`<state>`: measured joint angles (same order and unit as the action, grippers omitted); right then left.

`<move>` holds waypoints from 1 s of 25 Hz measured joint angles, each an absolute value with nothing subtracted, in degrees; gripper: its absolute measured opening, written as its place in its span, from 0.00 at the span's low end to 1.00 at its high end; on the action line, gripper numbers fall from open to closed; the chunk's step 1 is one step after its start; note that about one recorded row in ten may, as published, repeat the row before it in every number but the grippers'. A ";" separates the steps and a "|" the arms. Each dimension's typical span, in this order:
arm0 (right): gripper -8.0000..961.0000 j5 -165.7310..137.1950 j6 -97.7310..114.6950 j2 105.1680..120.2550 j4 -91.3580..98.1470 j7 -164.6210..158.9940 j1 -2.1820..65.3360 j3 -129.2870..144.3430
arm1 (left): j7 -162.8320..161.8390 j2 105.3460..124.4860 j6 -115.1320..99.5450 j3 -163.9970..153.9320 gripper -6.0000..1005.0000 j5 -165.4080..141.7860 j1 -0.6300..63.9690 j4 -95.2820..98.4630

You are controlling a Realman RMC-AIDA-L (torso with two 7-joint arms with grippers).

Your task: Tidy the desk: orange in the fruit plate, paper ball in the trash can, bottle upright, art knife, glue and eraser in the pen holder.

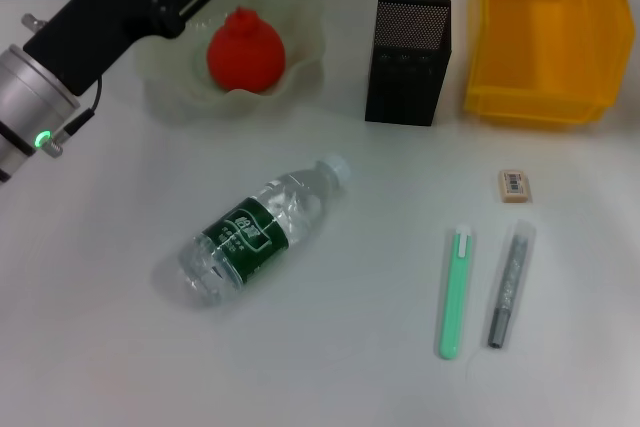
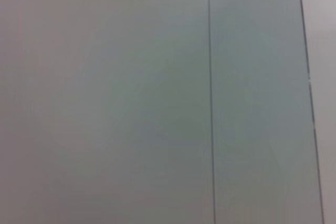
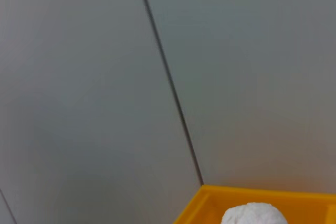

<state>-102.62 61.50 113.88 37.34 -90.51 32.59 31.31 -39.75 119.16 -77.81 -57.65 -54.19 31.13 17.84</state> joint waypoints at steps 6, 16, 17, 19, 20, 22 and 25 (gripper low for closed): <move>0.53 -102.62 56.62 113.47 34.75 -90.96 35.79 36.82 | -39.78 118.92 -79.10 -60.79 0.71 -54.24 29.39 18.07; 0.55 -103.31 50.65 113.35 32.86 -94.47 39.17 42.67 | -40.30 118.67 -79.89 -62.34 0.71 -54.55 27.48 18.60; 0.58 -103.33 50.49 113.35 32.90 -94.52 39.18 42.69 | -40.42 118.61 -79.94 -62.39 0.71 -54.55 27.43 18.63; 0.66 -103.33 50.25 113.36 33.04 -94.53 39.18 42.52 | -40.57 118.57 -79.98 -62.44 0.71 -54.57 27.39 18.71; 0.70 -103.31 50.23 113.36 33.10 -94.54 39.19 42.39 | -40.87 118.54 -80.00 -62.58 0.71 -54.61 27.38 19.08; 0.74 -103.16 50.20 113.37 33.17 -94.55 39.20 42.24 | -42.19 118.46 -79.60 -63.35 0.71 -55.08 27.38 20.15; 0.74 -103.09 50.12 113.41 33.25 -94.56 39.24 42.18 | -44.14 118.32 -78.82 -64.02 0.71 -56.60 27.56 21.81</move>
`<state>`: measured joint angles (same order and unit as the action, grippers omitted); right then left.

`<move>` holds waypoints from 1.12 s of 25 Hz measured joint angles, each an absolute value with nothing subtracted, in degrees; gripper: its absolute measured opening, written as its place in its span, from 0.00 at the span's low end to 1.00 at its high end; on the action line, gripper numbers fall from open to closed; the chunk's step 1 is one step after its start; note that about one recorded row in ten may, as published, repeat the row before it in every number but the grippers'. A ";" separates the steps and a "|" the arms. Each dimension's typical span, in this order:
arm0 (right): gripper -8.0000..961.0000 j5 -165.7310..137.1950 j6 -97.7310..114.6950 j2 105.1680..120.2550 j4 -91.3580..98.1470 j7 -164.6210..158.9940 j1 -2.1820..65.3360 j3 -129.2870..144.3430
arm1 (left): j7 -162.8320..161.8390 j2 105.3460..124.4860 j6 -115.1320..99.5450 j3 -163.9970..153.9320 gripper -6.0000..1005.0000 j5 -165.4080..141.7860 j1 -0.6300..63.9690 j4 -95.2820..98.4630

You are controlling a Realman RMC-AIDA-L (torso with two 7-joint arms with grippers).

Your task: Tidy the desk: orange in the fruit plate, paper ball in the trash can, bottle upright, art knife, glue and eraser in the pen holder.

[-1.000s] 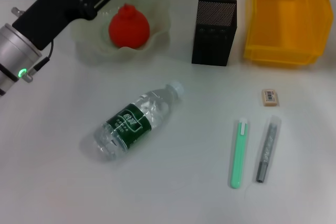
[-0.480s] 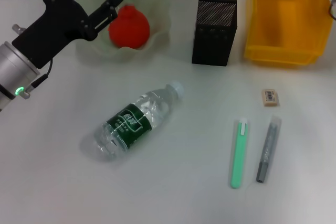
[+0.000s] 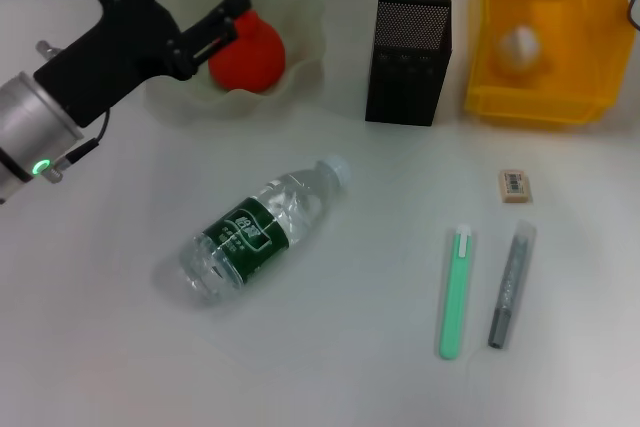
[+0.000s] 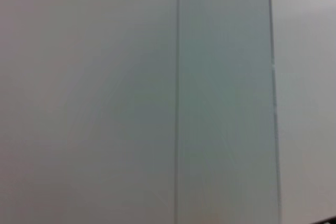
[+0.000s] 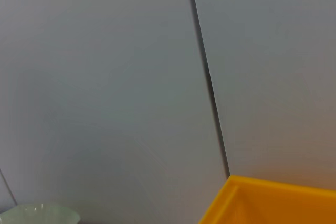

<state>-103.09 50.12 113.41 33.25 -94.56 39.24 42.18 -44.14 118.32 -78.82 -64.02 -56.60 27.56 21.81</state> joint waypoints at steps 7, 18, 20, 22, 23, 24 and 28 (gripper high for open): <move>0.74 -95.31 53.07 116.68 37.93 -89.35 34.71 41.74 | -53.46 118.27 -78.00 -64.12 0.71 -64.12 27.76 29.17; 0.74 -49.38 81.67 119.08 19.47 -52.43 26.33 41.73 | -97.86 118.37 -77.45 -68.45 0.71 -101.30 34.42 51.37; 0.74 -48.08 83.42 119.23 18.33 -51.02 25.55 41.74 | -101.52 118.43 -77.37 -69.50 0.71 -104.46 35.84 51.74; 0.74 -47.80 83.97 119.20 17.48 -50.70 25.13 41.74 | -109.09 118.76 -76.88 -72.32 0.71 -112.03 39.39 51.85; 0.74 -47.75 83.97 119.16 17.15 -50.62 25.06 41.75 | -110.59 118.87 -76.58 -73.28 0.71 -113.61 40.15 51.80; 0.74 -47.71 83.96 119.13 16.92 -50.55 25.02 41.75 | -110.59 118.87 -76.58 -73.28 0.71 -113.61 40.15 51.80; 0.74 -47.84 84.04 119.11 16.64 -50.05 24.91 41.78 | -116.28 119.09 -72.24 -79.26 0.71 -117.19 42.30 51.94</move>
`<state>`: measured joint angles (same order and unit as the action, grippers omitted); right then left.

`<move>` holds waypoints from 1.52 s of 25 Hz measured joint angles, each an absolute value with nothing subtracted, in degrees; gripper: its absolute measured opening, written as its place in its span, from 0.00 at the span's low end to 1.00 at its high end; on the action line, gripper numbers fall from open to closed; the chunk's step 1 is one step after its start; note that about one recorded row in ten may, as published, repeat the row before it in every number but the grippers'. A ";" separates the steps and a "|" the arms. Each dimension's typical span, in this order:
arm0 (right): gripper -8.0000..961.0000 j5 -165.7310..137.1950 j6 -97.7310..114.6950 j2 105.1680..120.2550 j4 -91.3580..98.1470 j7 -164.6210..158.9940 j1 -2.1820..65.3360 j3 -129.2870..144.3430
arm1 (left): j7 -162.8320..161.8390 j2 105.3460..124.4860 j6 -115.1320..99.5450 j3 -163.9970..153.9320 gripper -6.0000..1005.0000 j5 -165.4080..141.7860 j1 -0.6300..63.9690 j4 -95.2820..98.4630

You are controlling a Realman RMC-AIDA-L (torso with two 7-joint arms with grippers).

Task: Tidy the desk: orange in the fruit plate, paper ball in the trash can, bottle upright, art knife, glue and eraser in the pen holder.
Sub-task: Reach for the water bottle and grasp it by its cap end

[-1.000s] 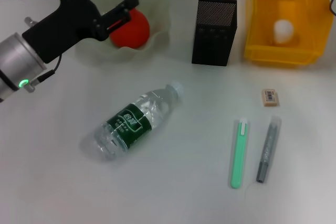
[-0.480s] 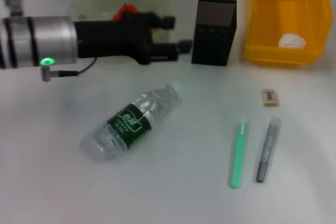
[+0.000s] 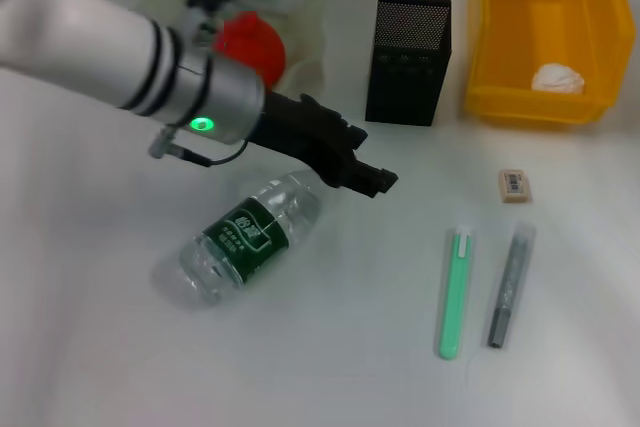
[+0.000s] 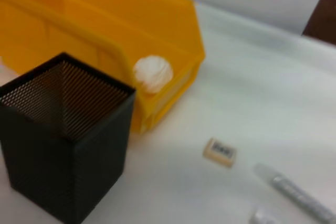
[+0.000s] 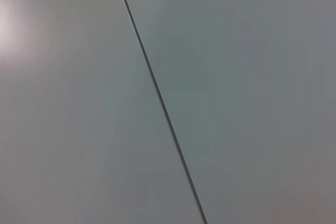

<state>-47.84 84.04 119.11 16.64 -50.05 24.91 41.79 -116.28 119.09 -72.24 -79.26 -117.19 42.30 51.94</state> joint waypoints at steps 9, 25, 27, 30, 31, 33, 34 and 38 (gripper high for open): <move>0.74 -47.98 84.68 119.19 15.96 -49.43 23.47 42.32 | -126.78 119.18 -56.71 -96.45 0.71 -125.75 43.17 54.18; 0.74 -47.97 88.82 119.24 14.32 -50.29 20.85 42.27 | -132.21 119.18 -54.02 -100.04 0.71 -132.93 42.32 55.29; 0.74 -47.96 89.15 119.25 14.17 -50.31 20.70 42.28 | -132.27 119.18 -53.99 -100.36 0.71 -133.15 42.33 55.29; 0.74 -47.94 89.77 119.27 13.95 -50.39 20.56 42.32 | -133.45 119.18 -53.74 -100.71 0.71 -134.71 42.48 55.10; 0.74 -47.94 89.98 119.27 13.81 -50.41 20.52 42.30 | -133.90 119.18 -53.74 -100.73 0.71 -135.21 42.52 55.06; 0.74 -47.92 90.29 119.27 13.59 -50.42 20.49 42.23 | -134.51 119.18 -53.79 -100.78 0.70 -135.97 42.55 55.11; 0.74 -47.92 90.44 119.27 13.49 -50.42 20.49 42.22 | -134.57 119.18 -53.85 -100.79 0.70 -136.03 42.56 55.16; 0.74 -47.90 90.64 119.27 13.32 -50.37 20.48 42.14 | -134.62 119.18 -54.09 -101.18 0.70 -136.78 42.70 55.26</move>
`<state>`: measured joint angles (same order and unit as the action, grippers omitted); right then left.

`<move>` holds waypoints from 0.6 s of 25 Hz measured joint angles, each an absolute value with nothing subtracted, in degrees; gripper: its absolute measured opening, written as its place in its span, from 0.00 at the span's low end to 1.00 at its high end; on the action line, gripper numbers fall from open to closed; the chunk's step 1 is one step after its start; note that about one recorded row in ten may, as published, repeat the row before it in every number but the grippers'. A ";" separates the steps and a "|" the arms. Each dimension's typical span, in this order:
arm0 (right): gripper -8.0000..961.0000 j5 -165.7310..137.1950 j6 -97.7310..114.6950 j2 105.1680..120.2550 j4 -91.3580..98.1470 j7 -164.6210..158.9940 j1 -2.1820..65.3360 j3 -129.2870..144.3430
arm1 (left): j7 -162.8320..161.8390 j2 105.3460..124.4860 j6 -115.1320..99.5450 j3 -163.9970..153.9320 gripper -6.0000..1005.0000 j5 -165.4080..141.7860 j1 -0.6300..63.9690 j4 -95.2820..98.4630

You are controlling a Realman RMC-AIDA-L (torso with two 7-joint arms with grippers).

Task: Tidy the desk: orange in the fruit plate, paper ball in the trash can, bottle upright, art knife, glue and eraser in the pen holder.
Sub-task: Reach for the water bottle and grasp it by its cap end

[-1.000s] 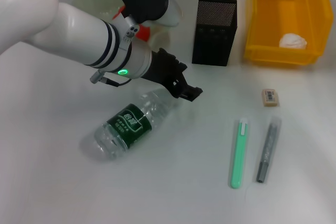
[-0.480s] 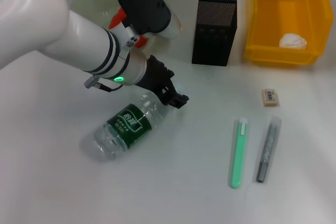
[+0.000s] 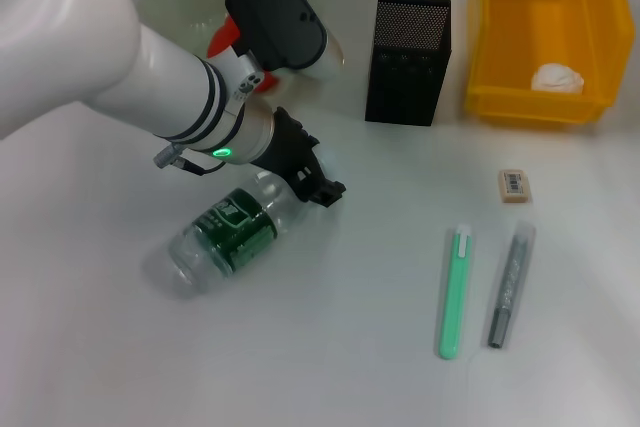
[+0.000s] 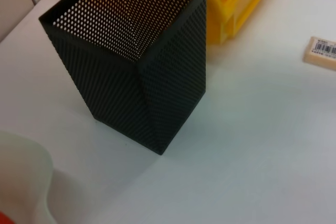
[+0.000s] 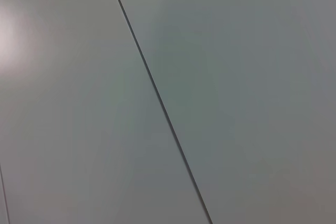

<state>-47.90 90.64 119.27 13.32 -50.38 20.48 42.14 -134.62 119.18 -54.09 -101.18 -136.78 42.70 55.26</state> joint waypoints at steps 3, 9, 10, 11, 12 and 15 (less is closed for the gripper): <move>0.74 -47.82 90.72 119.27 13.24 -50.38 20.46 42.03 | -134.64 119.18 -54.23 -101.47 0.68 -137.70 42.78 55.28; 0.74 -47.58 91.53 119.34 13.22 -50.65 20.39 41.84 | -134.65 119.18 -54.73 -101.32 0.62 -138.35 43.45 55.19; 0.74 -47.56 91.80 119.35 13.13 -50.65 20.39 41.84 | -134.61 119.18 -54.76 -101.18 0.61 -138.35 43.49 55.15; 0.74 -47.55 92.04 119.35 12.96 -50.66 20.39 41.84 | -134.52 119.18 -54.75 -101.03 0.60 -138.36 43.50 55.13; 0.74 -47.55 92.22 119.35 12.80 -50.66 20.39 41.83 | -134.41 119.18 -54.72 -100.94 0.59 -138.36 43.50 55.12; 0.74 -47.48 92.29 119.36 12.65 -50.67 20.39 41.83 | -134.03 119.18 -54.49 -100.92 0.46 -138.78 43.51 55.11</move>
